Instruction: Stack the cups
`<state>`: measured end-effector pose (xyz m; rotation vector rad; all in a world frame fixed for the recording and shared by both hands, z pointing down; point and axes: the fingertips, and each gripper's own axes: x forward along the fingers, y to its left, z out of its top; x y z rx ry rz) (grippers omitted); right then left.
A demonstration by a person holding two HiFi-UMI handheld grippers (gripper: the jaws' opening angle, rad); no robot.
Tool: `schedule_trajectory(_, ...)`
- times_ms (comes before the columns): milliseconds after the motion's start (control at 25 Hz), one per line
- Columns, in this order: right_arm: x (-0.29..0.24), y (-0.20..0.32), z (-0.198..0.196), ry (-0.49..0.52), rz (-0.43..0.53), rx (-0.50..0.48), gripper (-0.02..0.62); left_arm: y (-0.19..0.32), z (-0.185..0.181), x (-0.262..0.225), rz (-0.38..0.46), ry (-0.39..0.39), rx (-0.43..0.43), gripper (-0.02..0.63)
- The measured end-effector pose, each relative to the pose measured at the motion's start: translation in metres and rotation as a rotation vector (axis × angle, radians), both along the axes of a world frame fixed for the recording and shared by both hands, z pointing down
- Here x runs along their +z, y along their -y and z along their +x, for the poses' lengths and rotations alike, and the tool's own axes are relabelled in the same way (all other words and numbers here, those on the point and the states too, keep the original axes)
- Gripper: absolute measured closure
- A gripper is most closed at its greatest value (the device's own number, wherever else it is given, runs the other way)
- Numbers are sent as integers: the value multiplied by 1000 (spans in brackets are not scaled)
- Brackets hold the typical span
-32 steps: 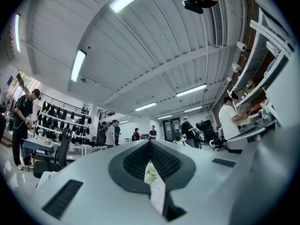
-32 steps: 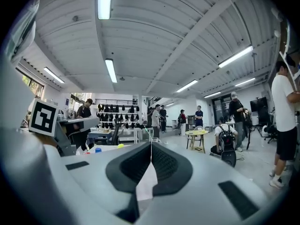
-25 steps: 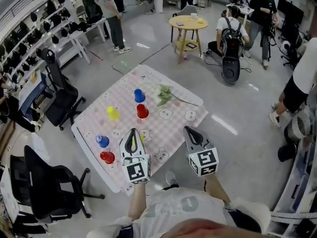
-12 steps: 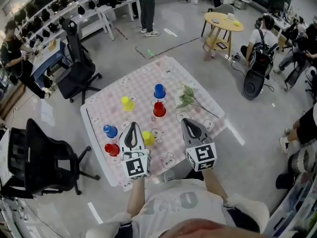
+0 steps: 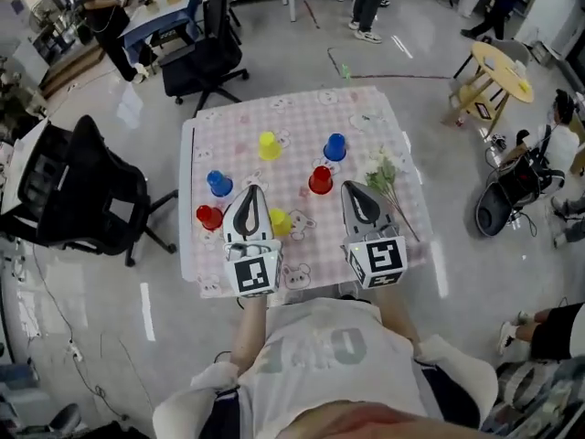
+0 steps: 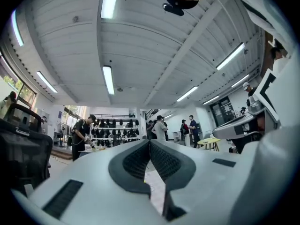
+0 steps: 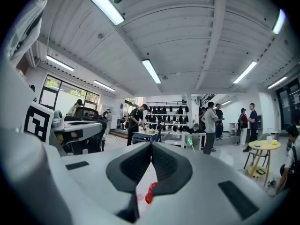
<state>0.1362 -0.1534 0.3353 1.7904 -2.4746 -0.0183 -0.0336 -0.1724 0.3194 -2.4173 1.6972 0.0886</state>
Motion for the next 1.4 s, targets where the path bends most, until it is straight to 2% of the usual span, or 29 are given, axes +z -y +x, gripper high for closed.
schedule_trajectory(240,-2,12,0,0,7,-124,566,-10,-5,1,-9,5,-141,578)
schedule_trajectory(440,5,11,-4,4,-4,-184,566,-24,-17,5,-21,16,-222,578)
schedule_trajectory(600,10,12,-11,11,-4,-203,566,-25,-29,2,4,-12,-251,578)
schedule_trajectory(760,11,13,-15,11,-13,-222,565,-26,-38,2,-3,3,-267,578)
schedule_trajectory(1040,23,30,-18,2,-72,-224,557,-22,-40,8,-13,-13,-253,577)
schedule_trajectory(1080,28,34,-18,-2,-93,-228,533,-22,-40,9,-15,-11,-250,577)
schedule_trajectory(1200,50,46,-23,-12,-172,-242,406,-21,-43,11,-20,-9,-246,577)
schedule_trajectory(1400,100,79,-28,-76,-292,-233,368,-22,-56,13,-18,-14,-263,577)
